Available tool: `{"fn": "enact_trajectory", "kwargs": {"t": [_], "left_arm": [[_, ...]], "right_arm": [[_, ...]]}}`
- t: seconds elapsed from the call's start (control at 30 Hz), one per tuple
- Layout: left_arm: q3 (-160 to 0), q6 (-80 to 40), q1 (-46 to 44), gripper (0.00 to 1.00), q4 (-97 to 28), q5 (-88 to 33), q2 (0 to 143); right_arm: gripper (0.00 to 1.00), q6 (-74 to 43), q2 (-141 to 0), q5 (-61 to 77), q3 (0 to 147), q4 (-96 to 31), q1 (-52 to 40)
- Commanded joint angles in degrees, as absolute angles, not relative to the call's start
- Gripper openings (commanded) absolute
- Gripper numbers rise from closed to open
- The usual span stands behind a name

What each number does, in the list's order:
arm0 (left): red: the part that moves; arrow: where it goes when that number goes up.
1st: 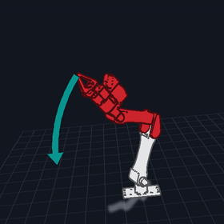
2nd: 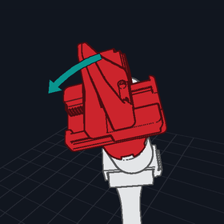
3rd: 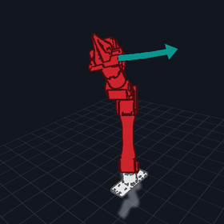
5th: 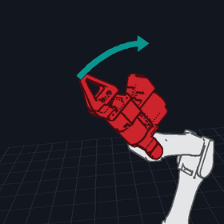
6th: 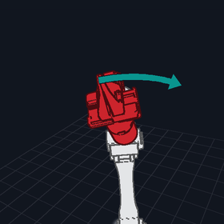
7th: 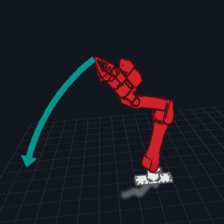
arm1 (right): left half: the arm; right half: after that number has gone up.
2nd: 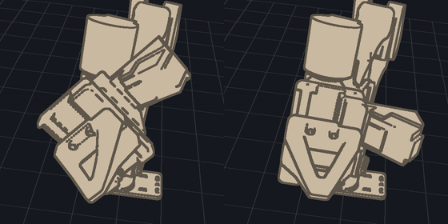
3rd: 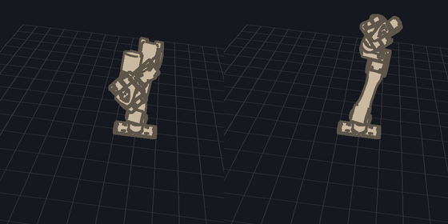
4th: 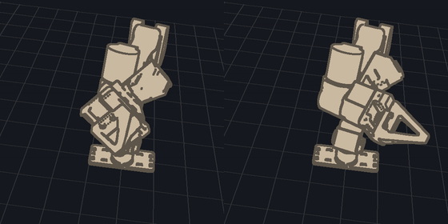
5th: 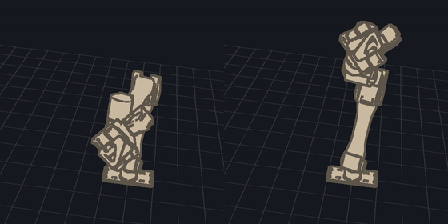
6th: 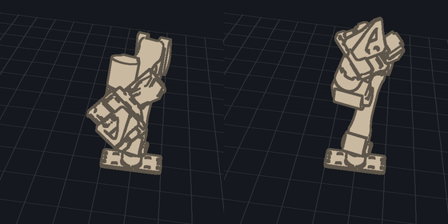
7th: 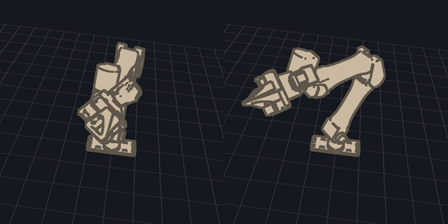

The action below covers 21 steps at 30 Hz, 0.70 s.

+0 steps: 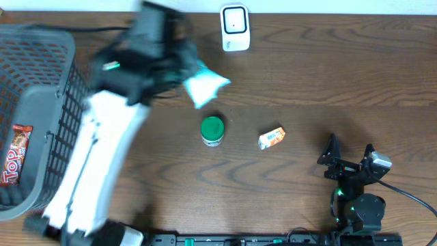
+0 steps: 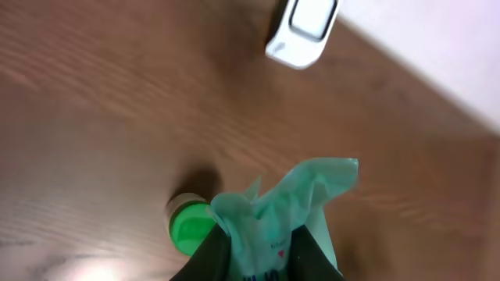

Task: Scan the item barcode
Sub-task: 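Carry the wipes pack past the scanner toward the jar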

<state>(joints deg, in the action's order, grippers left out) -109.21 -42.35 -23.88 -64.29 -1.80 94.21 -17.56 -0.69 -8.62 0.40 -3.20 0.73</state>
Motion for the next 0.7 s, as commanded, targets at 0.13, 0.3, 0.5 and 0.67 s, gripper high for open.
{"fn": "enact_trajectory", "kwargs": {"t": [0.13, 0.3, 0.5, 0.67], "left_arm": [[-109.60, -44.91, -33.26, 0.13, -60.14, 4.34, 110.00], [-109.60, -44.93, -36.21, 0.13, -56.18, 4.32, 119.09], [-109.60, -44.91, -38.04, 0.38, -53.47, 4.34, 125.82], [-109.62, -44.86, -38.20, 0.73, -51.00, 4.49, 125.91]], "right_arm": [[0.99, -17.76, -0.38, -8.71, 0.32, -3.44, 0.67], [0.99, -17.76, -0.38, -8.71, 0.32, -3.44, 0.67], [0.99, -17.74, -0.38, -8.71, 0.32, -3.44, 0.67], [0.99, -17.76, -0.38, -8.71, 0.32, -3.44, 0.67]]}}
